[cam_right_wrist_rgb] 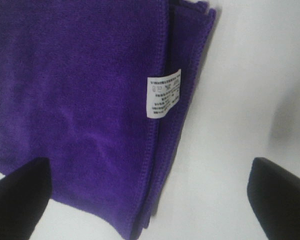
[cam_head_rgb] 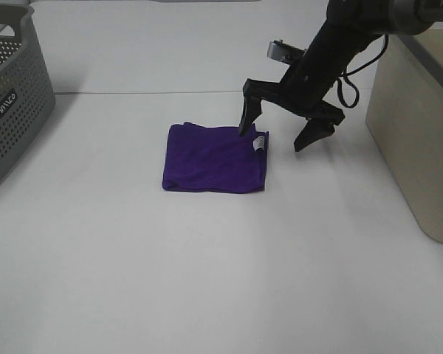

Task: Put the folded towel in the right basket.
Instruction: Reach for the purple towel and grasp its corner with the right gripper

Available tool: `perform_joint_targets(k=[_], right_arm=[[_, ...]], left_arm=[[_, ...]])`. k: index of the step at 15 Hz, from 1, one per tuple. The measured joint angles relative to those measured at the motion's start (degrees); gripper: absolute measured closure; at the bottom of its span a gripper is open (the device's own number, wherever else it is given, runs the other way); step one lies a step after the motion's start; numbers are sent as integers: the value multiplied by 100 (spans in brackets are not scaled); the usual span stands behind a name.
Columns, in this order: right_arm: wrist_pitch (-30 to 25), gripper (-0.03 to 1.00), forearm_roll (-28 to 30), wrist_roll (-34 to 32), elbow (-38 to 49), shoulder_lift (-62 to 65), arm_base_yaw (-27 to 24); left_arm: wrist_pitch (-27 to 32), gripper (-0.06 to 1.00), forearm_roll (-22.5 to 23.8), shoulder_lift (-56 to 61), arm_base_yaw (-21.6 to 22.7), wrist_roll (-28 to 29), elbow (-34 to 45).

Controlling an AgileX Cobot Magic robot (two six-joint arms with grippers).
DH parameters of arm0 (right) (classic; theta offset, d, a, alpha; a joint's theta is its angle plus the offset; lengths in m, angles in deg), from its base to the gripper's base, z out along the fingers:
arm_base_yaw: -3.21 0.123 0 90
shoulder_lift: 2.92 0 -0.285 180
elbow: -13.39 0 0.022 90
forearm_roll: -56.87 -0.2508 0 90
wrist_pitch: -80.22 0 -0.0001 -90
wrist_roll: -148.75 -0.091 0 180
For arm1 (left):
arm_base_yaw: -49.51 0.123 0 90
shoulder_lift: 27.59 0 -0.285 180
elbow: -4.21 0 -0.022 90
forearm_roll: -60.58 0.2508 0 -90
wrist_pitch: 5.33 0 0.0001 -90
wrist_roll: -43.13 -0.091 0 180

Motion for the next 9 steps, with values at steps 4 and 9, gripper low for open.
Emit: perform_joint_targets(k=[4, 9], right_arm=[[281, 1, -143, 52, 0, -212, 0], [470, 1, -178, 103, -17, -390, 0]], left_arm=[[0, -5, 0, 0, 0, 0, 0], [0, -5, 0, 0, 0, 0, 0]])
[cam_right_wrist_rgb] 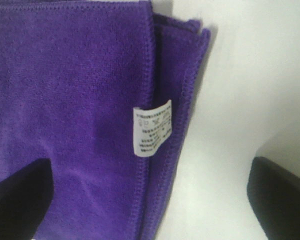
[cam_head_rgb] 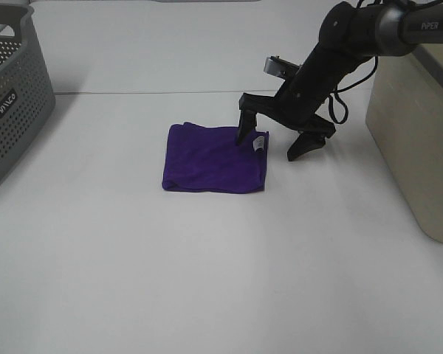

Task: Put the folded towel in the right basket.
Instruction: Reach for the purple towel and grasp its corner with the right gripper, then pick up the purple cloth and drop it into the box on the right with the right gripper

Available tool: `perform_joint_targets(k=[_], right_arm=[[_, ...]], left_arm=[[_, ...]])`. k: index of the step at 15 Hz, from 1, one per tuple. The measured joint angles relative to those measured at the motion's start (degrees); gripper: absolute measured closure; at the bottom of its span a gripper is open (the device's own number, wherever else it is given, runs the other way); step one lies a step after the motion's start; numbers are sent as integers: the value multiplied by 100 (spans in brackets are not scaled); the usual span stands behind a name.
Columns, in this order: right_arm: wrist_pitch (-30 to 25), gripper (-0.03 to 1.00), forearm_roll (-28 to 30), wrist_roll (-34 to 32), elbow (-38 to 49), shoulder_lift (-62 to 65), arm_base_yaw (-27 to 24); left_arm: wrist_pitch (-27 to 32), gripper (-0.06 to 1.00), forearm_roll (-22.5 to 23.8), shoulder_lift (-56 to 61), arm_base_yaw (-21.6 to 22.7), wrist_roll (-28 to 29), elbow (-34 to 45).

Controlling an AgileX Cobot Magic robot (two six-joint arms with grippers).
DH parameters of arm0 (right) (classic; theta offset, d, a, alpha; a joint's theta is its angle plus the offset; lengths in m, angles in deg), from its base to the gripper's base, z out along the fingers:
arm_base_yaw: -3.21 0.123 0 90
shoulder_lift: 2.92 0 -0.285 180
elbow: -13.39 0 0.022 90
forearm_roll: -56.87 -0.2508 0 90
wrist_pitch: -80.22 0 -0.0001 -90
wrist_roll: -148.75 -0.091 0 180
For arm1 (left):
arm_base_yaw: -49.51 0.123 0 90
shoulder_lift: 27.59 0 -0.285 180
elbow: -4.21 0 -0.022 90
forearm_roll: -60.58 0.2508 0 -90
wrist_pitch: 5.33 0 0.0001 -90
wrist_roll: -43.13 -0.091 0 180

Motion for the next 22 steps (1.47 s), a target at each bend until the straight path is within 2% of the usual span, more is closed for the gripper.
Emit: perform_joint_targets(k=[7, 9, 11, 12, 13, 14, 15, 16, 17, 20, 21, 22], right_arm=[[-11, 2, -103, 0, -109, -183, 97], [155, 5, -745, 40, -201, -441, 458], [344, 10, -1134, 40, -201, -521, 665], [550, 17, -1278, 40, -206, -573, 848], [756, 29, -1324, 40, -223, -630, 1014], [940, 46, -1324, 40, -223, -676, 1180], [1083, 70, -1352, 40, -223, -716, 1272], [1129, 88, -1421, 40, -223, -756, 1312], [1134, 95, -1484, 40, -212, -768, 1318], [1134, 96, -1507, 40, -206, -739, 1318], [1014, 96, -1450, 40, -206, -688, 1318], [665, 96, -1289, 40, -235, -607, 1295]], left_arm=[[0, -5, 0, 0, 0, 0, 0], [0, -5, 0, 0, 0, 0, 0], [0, -5, 0, 0, 0, 0, 0], [0, -5, 0, 0, 0, 0, 0], [0, -5, 0, 0, 0, 0, 0], [0, -5, 0, 0, 0, 0, 0], [0, -5, 0, 0, 0, 0, 0], [0, -5, 0, 0, 0, 0, 0], [0, -5, 0, 0, 0, 0, 0], [0, -5, 0, 0, 0, 0, 0], [0, -5, 0, 0, 0, 0, 0], [0, -5, 0, 0, 0, 0, 0]])
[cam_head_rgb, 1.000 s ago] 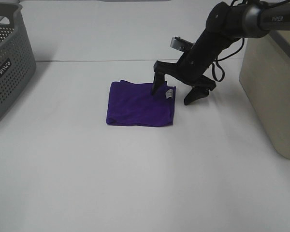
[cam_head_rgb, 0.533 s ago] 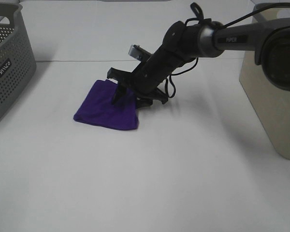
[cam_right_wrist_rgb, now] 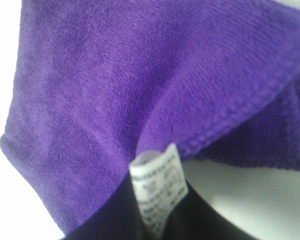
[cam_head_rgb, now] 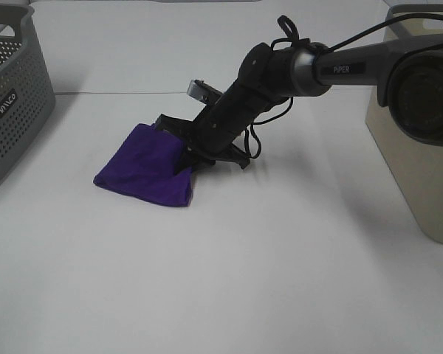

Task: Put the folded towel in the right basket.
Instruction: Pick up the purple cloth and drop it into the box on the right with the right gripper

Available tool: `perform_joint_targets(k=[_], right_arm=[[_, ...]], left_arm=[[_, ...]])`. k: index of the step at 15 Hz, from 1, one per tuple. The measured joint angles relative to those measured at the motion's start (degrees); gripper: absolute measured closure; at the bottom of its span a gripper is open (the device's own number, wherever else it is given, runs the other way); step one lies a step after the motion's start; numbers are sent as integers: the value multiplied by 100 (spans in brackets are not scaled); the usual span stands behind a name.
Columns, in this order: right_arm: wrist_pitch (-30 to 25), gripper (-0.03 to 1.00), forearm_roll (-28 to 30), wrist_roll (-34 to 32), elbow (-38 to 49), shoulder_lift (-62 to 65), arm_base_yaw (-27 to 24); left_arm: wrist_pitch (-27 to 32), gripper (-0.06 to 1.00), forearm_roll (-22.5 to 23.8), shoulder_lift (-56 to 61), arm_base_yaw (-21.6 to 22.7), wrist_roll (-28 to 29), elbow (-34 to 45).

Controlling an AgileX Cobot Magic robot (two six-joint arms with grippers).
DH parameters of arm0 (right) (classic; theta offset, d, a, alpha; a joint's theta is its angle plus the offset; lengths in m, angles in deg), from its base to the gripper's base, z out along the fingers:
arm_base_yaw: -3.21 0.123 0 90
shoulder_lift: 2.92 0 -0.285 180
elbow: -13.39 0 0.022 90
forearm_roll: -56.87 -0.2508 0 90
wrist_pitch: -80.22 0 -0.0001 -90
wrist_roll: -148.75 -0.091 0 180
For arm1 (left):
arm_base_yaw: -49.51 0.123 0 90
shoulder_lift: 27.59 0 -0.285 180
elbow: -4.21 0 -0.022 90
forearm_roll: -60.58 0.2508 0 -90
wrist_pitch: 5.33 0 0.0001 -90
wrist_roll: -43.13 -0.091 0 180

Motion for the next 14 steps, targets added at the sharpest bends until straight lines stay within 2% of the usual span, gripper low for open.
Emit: perform_joint_targets(k=[1, 2, 9, 12, 13, 14], right_arm=[[-722, 96, 350, 17, -138, 138, -57], [-1083, 96, 498, 40, -355, 286, -115], [-2217, 96, 1318, -69, -2326, 1736, -630], [-2498, 96, 1702, -172, -2865, 2103, -1301], [-2515, 96, 1753, -206, -2997, 2315, -1954], [-2521, 96, 1759, -264, -3002, 2378, -2275]], left_arm=[[0, -5, 0, 0, 0, 0, 0], [0, -5, 0, 0, 0, 0, 0], [0, -5, 0, 0, 0, 0, 0], [0, -5, 0, 0, 0, 0, 0], [0, -5, 0, 0, 0, 0, 0], [0, -5, 0, 0, 0, 0, 0]])
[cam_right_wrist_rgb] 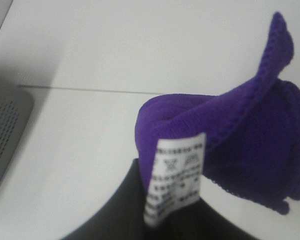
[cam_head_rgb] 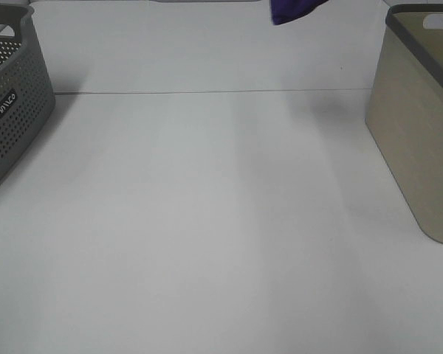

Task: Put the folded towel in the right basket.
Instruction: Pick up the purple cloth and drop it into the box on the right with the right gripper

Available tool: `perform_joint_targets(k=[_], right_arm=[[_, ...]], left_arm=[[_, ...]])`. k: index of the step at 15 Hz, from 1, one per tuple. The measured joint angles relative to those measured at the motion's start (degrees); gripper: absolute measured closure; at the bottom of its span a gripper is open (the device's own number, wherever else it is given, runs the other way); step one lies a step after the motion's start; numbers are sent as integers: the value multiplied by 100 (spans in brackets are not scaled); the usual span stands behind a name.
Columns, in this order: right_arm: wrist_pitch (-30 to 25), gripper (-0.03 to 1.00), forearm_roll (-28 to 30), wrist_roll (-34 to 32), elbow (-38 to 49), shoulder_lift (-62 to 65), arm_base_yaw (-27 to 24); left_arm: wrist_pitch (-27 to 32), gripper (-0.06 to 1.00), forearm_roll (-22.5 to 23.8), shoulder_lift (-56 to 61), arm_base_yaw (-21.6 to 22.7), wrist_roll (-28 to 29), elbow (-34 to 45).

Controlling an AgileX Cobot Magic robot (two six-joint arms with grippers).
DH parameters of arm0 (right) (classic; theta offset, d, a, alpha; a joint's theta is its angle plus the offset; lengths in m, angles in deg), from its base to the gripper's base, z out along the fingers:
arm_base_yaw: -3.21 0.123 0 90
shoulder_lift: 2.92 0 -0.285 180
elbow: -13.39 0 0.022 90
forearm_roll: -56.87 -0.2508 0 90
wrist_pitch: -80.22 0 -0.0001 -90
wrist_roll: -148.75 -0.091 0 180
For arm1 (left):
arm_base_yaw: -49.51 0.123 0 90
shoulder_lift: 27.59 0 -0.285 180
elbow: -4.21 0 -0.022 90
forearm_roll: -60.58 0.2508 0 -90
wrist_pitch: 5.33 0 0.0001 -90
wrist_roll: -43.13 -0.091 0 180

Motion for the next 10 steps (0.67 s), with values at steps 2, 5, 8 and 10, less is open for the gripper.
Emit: perform_joint_targets(k=[2, 5, 8, 10], right_arm=[[0, 96, 17, -23, 0, 63, -470], [-6, 96, 52, -23, 0, 132, -1249], [-6, 96, 447, 6, 0, 132, -1702], [-6, 96, 894, 6, 115, 120, -1971]], left_arm=[[0, -5, 0, 0, 0, 0, 0], [0, -5, 0, 0, 0, 0, 0], [0, -5, 0, 0, 0, 0, 0], [0, -5, 0, 0, 0, 0, 0]])
